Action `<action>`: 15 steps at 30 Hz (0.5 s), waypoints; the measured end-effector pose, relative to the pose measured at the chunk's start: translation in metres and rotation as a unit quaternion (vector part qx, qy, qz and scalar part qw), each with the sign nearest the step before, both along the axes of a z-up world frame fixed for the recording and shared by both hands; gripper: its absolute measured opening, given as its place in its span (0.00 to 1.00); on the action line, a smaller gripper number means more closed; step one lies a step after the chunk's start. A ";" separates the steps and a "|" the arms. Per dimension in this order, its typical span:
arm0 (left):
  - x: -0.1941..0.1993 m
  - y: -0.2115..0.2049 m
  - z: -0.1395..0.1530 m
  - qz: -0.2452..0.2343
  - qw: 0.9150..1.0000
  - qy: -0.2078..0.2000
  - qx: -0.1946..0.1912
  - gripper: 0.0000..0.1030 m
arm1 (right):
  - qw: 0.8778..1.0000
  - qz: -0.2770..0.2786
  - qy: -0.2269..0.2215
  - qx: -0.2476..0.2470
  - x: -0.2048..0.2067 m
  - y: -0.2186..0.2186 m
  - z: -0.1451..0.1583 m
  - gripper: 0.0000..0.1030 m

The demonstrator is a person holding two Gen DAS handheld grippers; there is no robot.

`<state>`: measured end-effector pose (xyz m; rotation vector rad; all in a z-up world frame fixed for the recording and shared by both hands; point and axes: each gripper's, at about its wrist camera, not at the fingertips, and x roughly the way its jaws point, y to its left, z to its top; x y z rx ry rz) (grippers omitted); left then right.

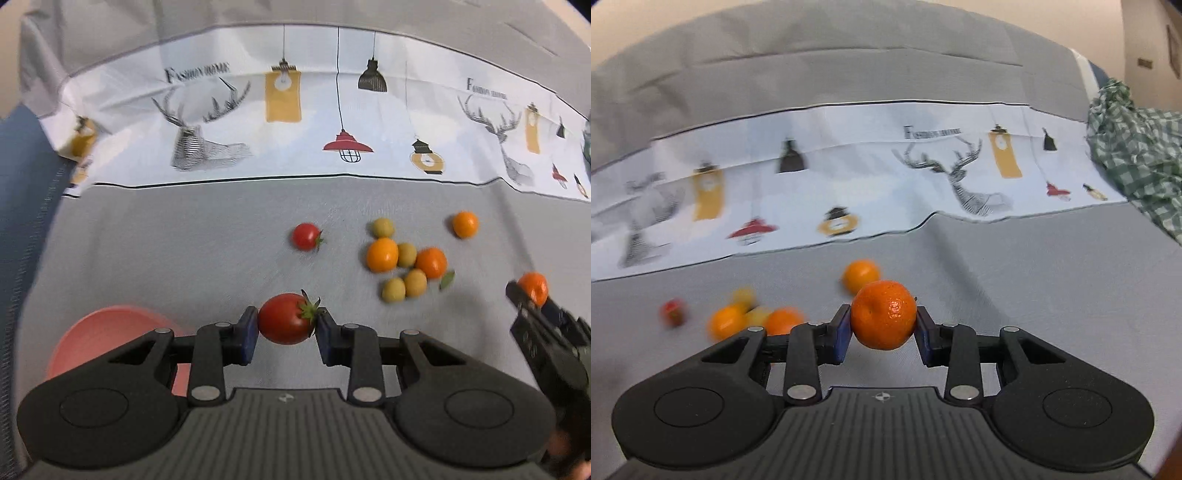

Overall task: Organize fruits
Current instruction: 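Carry the tomato with the left tool while the right tool carries the tangerine to the plate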

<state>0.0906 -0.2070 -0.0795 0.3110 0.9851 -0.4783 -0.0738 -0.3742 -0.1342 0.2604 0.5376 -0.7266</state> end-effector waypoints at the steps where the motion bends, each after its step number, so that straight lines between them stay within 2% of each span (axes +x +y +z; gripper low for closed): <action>1: -0.007 0.008 0.005 0.001 1.000 -0.001 0.004 0.36 | 1.000 0.011 0.000 0.009 -0.010 0.013 0.005 0.36; 7: -0.052 0.081 0.035 0.018 1.000 -0.003 0.012 0.36 | 0.992 0.104 0.015 0.067 -0.051 0.095 0.031 0.36; 10: -0.072 0.118 0.048 0.038 0.999 -0.013 0.015 0.36 | 0.985 0.156 0.016 0.067 -0.059 0.135 0.048 0.36; 15: -0.101 0.177 0.064 0.070 0.997 -0.026 0.011 0.36 | 0.973 0.228 -0.010 0.046 -0.068 0.193 0.084 0.36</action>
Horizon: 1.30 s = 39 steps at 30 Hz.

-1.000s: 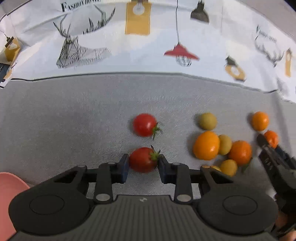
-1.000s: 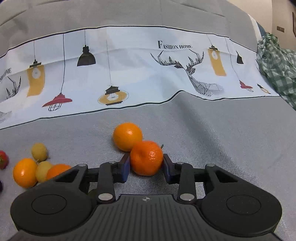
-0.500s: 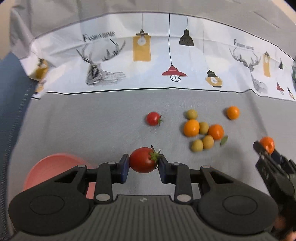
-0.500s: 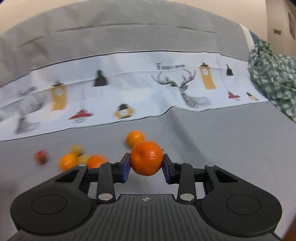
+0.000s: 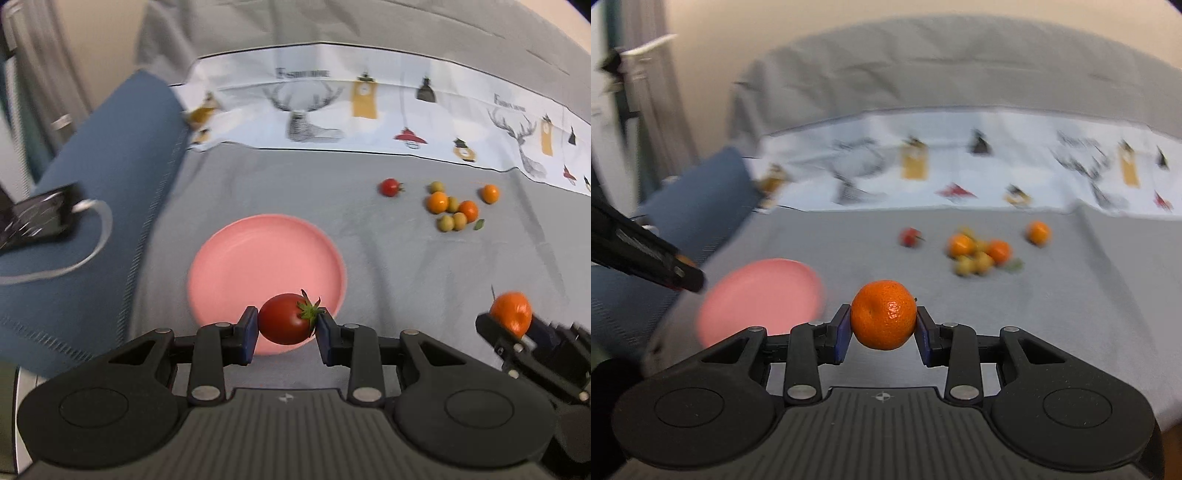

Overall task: Organize fruits
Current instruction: 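Carry the tomato with the left tool while the right tool carries the tangerine to the plate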

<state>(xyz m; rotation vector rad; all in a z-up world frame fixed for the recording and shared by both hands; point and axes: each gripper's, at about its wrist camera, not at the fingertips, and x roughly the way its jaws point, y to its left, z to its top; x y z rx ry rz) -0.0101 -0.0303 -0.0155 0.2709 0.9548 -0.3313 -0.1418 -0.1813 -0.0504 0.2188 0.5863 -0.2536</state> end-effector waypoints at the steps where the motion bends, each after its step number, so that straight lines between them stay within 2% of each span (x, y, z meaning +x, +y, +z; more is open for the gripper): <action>1: -0.005 0.010 0.002 0.006 1.000 -0.001 -0.004 0.36 | 1.000 0.012 -0.005 -0.005 -0.001 0.009 0.005 0.36; 7: -0.026 0.057 0.008 0.032 0.999 -0.002 -0.028 0.36 | 0.997 0.069 -0.009 -0.032 -0.011 0.058 0.024 0.36; 14: -0.038 0.078 0.011 0.037 0.998 -0.009 -0.043 0.36 | 0.995 0.078 -0.006 -0.055 -0.018 0.081 0.035 0.36; 28: -0.031 0.080 0.000 0.038 0.998 0.005 -0.047 0.36 | 0.995 0.083 0.008 -0.056 -0.005 0.081 0.032 0.36; 35: -0.011 0.077 -0.019 0.046 0.998 0.028 -0.035 0.36 | 0.997 0.072 0.028 -0.025 0.016 0.063 0.020 0.36; 39: 0.011 0.076 -0.035 0.057 0.997 0.039 -0.021 0.36 | 0.995 0.080 0.047 -0.034 0.037 0.064 0.005 0.36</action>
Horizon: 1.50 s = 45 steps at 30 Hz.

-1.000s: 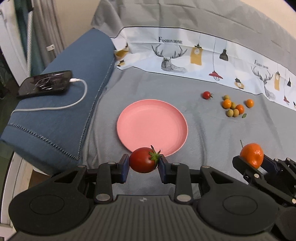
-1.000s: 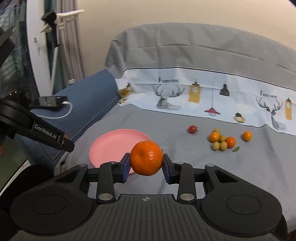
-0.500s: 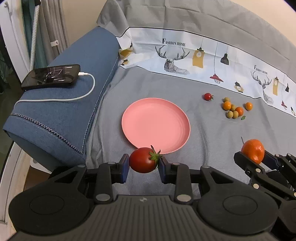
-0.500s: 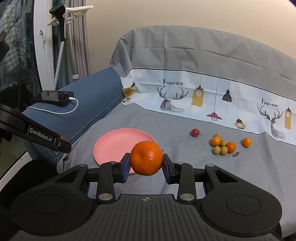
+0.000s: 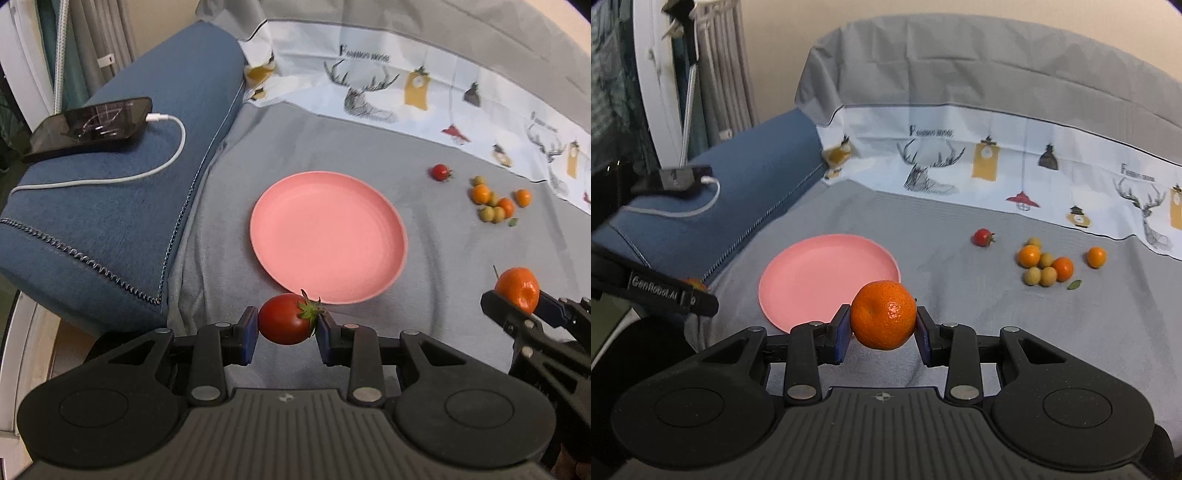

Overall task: Organize fruits
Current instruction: 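Carry the tomato with the left tool while the right tool carries the tangerine to the plate, then open both tools to drop the tomato and tangerine onto the plate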

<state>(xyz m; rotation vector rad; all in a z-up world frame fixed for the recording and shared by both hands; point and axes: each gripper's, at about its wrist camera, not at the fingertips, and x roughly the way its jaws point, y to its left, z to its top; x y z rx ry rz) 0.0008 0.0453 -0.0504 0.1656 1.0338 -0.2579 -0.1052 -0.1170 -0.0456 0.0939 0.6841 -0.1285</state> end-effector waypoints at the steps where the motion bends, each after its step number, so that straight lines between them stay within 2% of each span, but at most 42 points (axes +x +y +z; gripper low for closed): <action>1: 0.007 -0.001 -0.004 0.003 1.000 0.004 0.004 0.36 | 1.000 0.005 0.003 -0.001 0.006 0.002 -0.004 0.36; 13: 0.075 -0.030 -0.058 -0.002 0.998 0.050 0.029 0.36 | 0.998 0.049 0.047 -0.019 0.083 0.008 -0.053 0.36; 25: 0.121 -0.048 -0.095 -0.010 0.996 0.063 0.059 0.36 | 0.993 0.066 0.092 -0.039 0.124 0.009 -0.095 0.36; 26: 0.124 -0.049 -0.096 -0.011 0.996 0.061 0.056 0.38 | 0.992 0.069 0.092 -0.042 0.127 0.010 -0.096 0.37; 27: 0.126 -0.050 -0.096 -0.013 0.997 0.062 0.052 0.51 | 0.992 0.071 0.091 -0.044 0.128 0.011 -0.096 0.38; 28: 0.128 -0.050 -0.094 -0.016 0.997 0.062 0.047 0.72 | 0.992 0.071 0.088 -0.047 0.130 0.011 -0.096 0.39; 30: 0.127 -0.048 -0.083 -0.012 0.998 0.042 0.039 0.98 | 0.993 0.074 0.082 -0.051 0.134 0.010 -0.091 0.59; 32: 0.120 -0.043 -0.068 -0.008 0.999 0.013 0.029 1.00 | 0.994 0.068 0.073 -0.052 0.131 0.008 -0.082 0.71; 36: 0.099 -0.036 -0.054 -0.011 0.999 0.019 0.038 1.00 | 0.995 0.055 0.072 -0.040 0.109 0.009 -0.061 0.83; 43: 0.029 -0.003 -0.035 0.019 0.998 0.017 0.054 1.00 | 0.996 0.022 0.081 0.007 0.044 0.014 -0.032 0.92; 45: 0.010 0.006 -0.029 0.032 0.998 0.016 0.050 1.00 | 0.997 0.022 0.077 0.004 0.033 0.018 -0.025 0.93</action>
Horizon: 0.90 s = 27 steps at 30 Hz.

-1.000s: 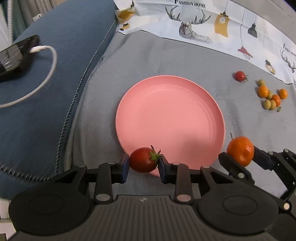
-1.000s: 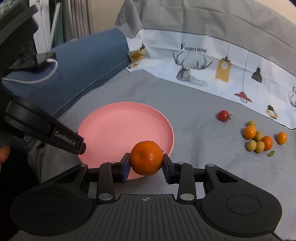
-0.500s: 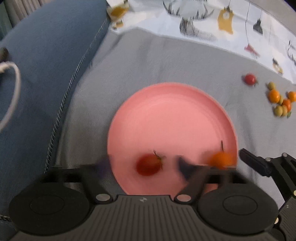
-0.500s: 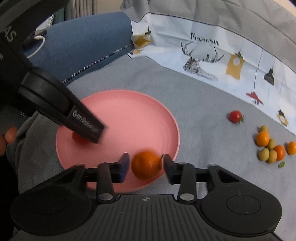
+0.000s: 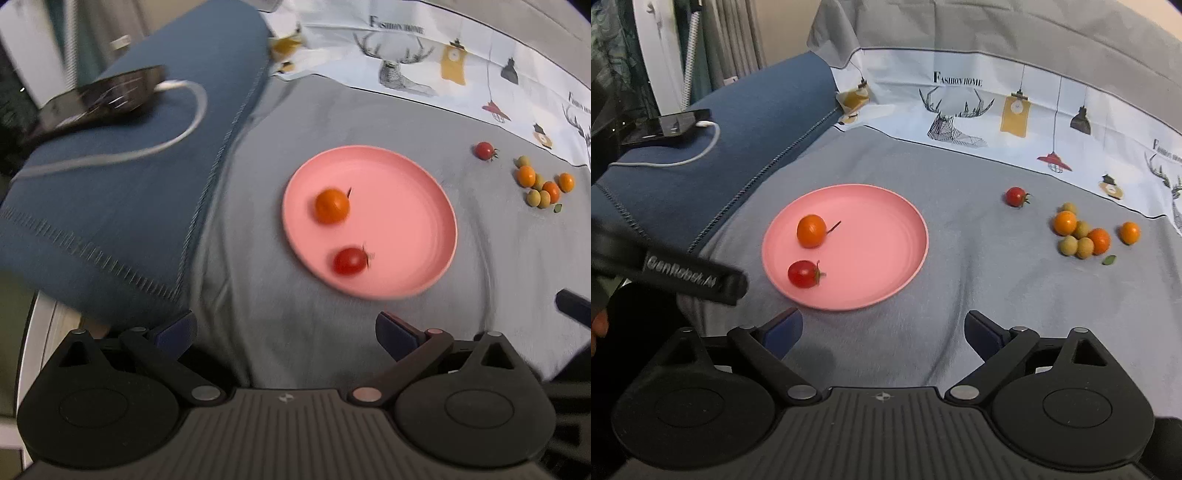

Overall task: Organize fruits
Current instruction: 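Open both tools to drop the tomato and tangerine onto the plate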

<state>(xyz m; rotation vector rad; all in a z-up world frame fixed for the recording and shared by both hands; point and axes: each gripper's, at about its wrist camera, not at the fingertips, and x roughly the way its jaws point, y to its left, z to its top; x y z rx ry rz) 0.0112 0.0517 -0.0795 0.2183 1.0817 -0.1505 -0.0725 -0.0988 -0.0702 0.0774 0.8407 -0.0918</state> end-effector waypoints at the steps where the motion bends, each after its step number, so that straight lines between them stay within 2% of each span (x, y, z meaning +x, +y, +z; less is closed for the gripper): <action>1: -0.008 0.004 0.003 0.003 1.000 0.000 -0.004 1.00 | 1.000 -0.001 -0.005 -0.006 -0.005 0.002 0.004 0.93; 11: -0.055 0.014 0.030 0.000 0.999 -0.041 -0.019 1.00 | 0.997 -0.009 -0.073 -0.031 -0.052 0.015 0.043 0.95; 17: -0.071 0.008 0.038 -0.015 0.998 -0.056 -0.013 1.00 | 0.995 -0.014 -0.093 -0.034 -0.069 0.017 0.054 0.97; 27: -0.080 0.013 0.046 -0.013 0.997 -0.071 -0.015 1.00 | 0.994 -0.018 -0.106 -0.034 -0.078 0.019 0.061 0.97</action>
